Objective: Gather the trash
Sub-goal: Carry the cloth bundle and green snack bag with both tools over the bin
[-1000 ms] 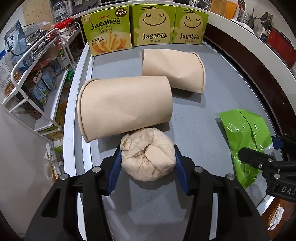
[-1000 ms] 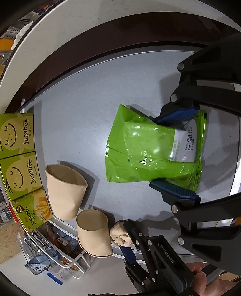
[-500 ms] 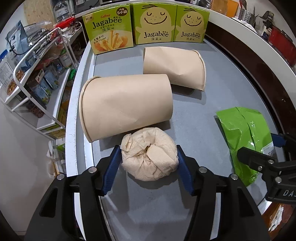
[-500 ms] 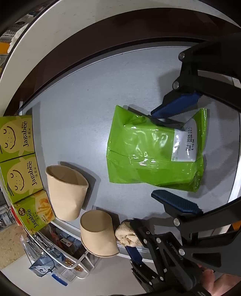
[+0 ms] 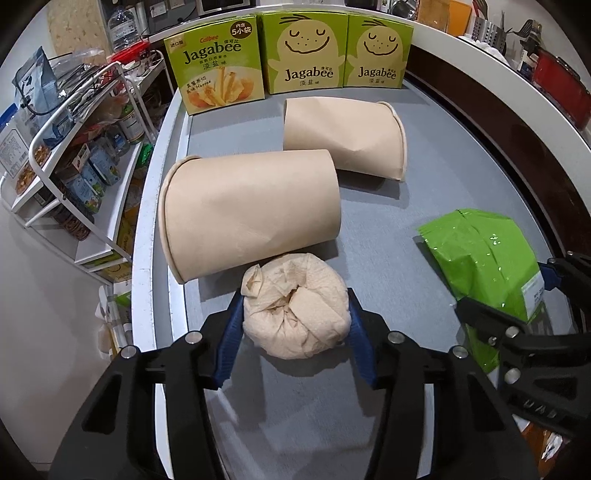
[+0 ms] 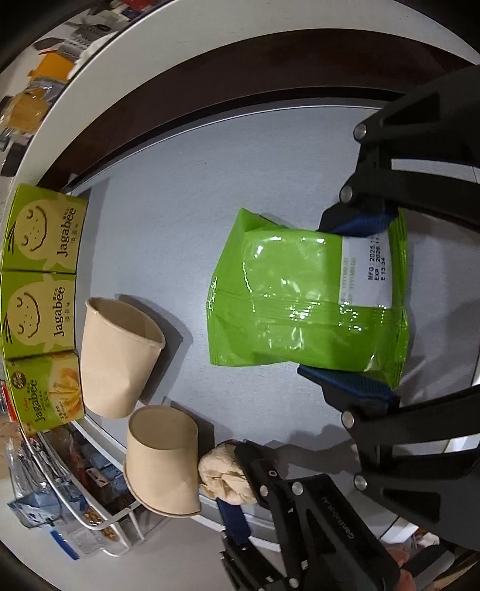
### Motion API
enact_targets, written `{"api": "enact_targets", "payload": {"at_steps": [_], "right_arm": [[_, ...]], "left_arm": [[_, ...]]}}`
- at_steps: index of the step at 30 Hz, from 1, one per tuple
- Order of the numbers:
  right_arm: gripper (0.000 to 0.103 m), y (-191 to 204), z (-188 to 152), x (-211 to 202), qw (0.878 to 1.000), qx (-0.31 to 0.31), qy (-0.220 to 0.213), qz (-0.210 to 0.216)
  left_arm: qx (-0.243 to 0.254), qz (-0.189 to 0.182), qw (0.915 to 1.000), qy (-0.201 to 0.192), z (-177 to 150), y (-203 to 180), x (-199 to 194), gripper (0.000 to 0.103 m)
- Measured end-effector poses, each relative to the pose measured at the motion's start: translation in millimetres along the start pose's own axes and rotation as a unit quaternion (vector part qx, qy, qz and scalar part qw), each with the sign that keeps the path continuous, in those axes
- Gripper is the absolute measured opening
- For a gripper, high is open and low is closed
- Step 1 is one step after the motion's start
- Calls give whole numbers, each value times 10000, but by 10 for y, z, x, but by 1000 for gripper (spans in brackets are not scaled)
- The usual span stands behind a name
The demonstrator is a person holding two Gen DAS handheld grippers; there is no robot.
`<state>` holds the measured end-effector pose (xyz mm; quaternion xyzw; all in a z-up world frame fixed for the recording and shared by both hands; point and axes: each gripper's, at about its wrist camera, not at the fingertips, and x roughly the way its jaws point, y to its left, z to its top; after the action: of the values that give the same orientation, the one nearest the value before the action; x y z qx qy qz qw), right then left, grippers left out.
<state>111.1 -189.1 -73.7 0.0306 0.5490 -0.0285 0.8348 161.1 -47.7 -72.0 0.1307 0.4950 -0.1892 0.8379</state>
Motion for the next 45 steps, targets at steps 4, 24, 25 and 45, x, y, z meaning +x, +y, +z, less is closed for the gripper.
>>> {"api": "enact_targets", "payload": {"at_steps": [4, 24, 25, 45], "right_arm": [[57, -106, -10, -29, 9995, 224, 25, 224], [57, -291, -376, -759, 9951, 222, -217, 941], [57, -289, -402, -813, 9943, 196, -238, 1019], [57, -168, -1508, -1291, 9823, -522, 497, 1728]], "left_arm": [[-16, -84, 10000, 13, -58, 3, -42, 52], [-142, -166, 9991, -362, -471, -100, -770, 52], [-134, -170, 9991, -373, -488, -107, -801, 52], [-34, -422, 9989, 218, -1602, -418, -1311, 52]]}}
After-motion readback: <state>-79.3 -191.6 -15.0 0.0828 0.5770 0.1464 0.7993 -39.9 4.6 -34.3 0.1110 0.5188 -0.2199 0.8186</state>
